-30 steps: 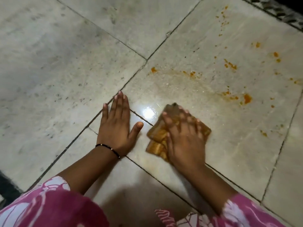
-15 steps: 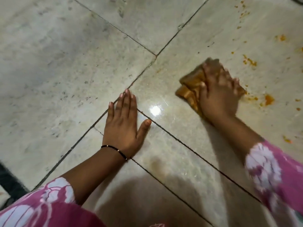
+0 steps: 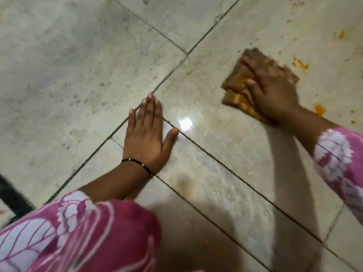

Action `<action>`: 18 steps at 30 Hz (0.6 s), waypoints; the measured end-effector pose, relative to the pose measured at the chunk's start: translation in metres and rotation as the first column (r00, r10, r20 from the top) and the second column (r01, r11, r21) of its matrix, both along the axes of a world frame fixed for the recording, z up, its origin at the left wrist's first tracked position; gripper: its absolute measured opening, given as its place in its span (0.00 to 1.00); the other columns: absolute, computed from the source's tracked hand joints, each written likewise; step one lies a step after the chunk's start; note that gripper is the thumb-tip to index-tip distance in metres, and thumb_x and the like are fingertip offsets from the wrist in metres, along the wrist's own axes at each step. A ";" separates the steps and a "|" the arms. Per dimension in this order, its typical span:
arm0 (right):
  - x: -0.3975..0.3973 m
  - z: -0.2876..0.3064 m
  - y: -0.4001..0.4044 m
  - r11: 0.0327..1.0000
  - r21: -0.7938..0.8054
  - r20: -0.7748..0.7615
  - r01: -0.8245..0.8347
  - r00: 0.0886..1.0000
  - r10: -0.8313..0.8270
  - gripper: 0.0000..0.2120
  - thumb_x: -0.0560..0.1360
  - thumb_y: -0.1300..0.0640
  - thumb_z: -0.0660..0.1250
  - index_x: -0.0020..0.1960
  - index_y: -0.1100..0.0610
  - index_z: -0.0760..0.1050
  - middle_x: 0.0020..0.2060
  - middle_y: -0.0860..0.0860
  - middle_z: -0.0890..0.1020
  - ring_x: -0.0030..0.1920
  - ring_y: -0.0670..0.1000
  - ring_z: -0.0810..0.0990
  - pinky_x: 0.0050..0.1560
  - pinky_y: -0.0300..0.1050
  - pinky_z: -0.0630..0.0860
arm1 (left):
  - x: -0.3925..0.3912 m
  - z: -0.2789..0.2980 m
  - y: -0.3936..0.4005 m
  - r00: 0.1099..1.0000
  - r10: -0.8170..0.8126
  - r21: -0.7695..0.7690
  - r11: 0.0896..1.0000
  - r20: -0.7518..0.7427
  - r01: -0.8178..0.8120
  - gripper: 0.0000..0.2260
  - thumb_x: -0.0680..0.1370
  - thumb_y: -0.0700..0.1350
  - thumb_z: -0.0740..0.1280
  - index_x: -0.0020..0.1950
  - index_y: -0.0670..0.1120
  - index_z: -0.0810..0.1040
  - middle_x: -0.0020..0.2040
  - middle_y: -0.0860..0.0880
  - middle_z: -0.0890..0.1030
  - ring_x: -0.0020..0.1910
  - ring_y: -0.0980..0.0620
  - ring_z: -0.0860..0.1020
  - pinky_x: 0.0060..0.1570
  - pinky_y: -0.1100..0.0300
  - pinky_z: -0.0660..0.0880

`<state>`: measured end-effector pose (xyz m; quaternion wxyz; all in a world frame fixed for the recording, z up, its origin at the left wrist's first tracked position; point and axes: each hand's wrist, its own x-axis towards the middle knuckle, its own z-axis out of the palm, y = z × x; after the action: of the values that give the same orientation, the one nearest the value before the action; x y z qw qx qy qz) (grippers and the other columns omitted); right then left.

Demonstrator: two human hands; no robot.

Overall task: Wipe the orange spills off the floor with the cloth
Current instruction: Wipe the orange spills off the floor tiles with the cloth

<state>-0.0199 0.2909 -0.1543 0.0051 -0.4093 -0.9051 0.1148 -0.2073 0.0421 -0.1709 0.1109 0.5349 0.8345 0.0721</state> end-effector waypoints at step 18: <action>0.199 0.015 -0.166 0.984 -0.027 0.200 0.174 0.966 -0.165 0.36 0.72 0.30 0.42 0.76 0.43 0.43 0.74 0.64 0.58 0.74 0.64 0.56 0.72 0.56 0.46 | 0.024 0.059 0.032 0.914 -0.406 -0.350 0.855 0.008 0.383 0.41 0.72 0.70 0.34 0.77 0.46 0.43 0.78 0.47 0.42 0.76 0.50 0.44 0.73 0.48 0.42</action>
<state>0.1791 0.1249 -0.1389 -0.0836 -0.4945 -0.8601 0.0930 -0.1830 0.0743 -0.1117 0.1874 0.6690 0.7097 -0.1168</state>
